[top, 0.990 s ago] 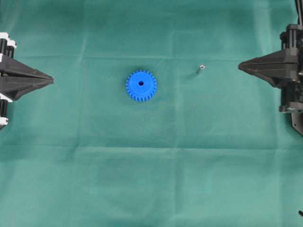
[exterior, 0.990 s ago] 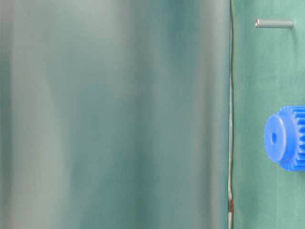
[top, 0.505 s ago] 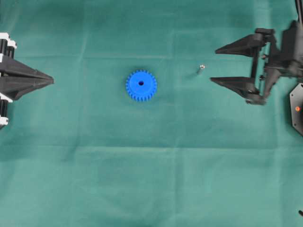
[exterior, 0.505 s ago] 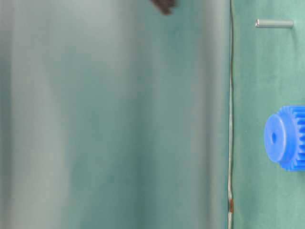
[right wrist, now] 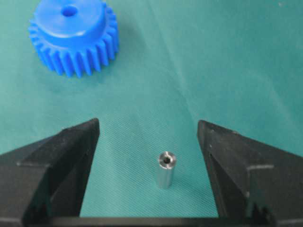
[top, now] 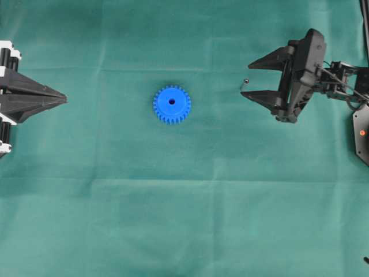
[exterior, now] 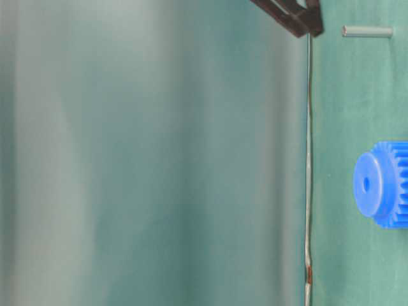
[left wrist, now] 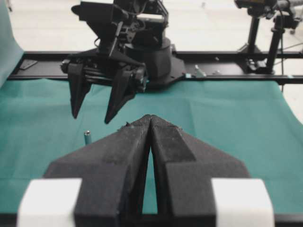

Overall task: Insert the shaft placed at a random location into the center hole of the medium gear at another random location.
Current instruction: 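Lower the open right gripper around the upright silver shaft, then close the right gripper on the shaft and lift it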

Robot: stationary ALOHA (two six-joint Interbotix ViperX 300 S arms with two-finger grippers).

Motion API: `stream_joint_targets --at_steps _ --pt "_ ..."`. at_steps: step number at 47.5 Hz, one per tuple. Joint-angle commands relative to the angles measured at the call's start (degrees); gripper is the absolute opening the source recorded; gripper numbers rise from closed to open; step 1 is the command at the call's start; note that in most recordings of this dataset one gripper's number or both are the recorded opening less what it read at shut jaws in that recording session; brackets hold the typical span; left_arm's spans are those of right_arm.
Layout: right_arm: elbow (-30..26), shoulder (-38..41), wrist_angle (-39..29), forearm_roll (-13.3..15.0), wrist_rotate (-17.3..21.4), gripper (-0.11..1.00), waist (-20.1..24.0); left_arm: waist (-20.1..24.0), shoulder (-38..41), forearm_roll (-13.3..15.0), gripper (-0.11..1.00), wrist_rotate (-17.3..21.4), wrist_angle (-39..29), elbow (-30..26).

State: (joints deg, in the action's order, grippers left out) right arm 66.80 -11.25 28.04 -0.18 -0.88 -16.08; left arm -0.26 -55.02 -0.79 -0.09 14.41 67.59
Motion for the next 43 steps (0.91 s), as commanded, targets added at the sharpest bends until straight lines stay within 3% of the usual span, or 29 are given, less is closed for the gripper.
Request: stream_joint_targets --at_steps 1,18,34,38,43 --pt "-1.32 1.93 2.29 -0.18 0.09 0.85 -0.70 -0.18 0.53 -0.18 0.00 -0.18 0.26 -1.32" --pt "-3.60 8.79 3.87 -0.18 0.09 0.84 -1.05 -0.09 0.53 -0.18 0.00 -0.18 0.09 -1.23" --pt "-3.52 9.49 4.04 -0.18 0.09 0.80 -1.23 -0.09 0.62 -0.18 0.00 -0.18 -0.53 -1.23" --pt "-3.60 9.49 4.04 -0.18 0.00 0.71 -1.23 -0.18 0.53 -0.18 0.00 -0.18 -0.53 -1.23" --pt "-3.60 9.49 3.87 -0.18 -0.09 0.42 -1.23 -0.18 0.53 -0.18 0.00 -0.18 -0.70 -1.23"
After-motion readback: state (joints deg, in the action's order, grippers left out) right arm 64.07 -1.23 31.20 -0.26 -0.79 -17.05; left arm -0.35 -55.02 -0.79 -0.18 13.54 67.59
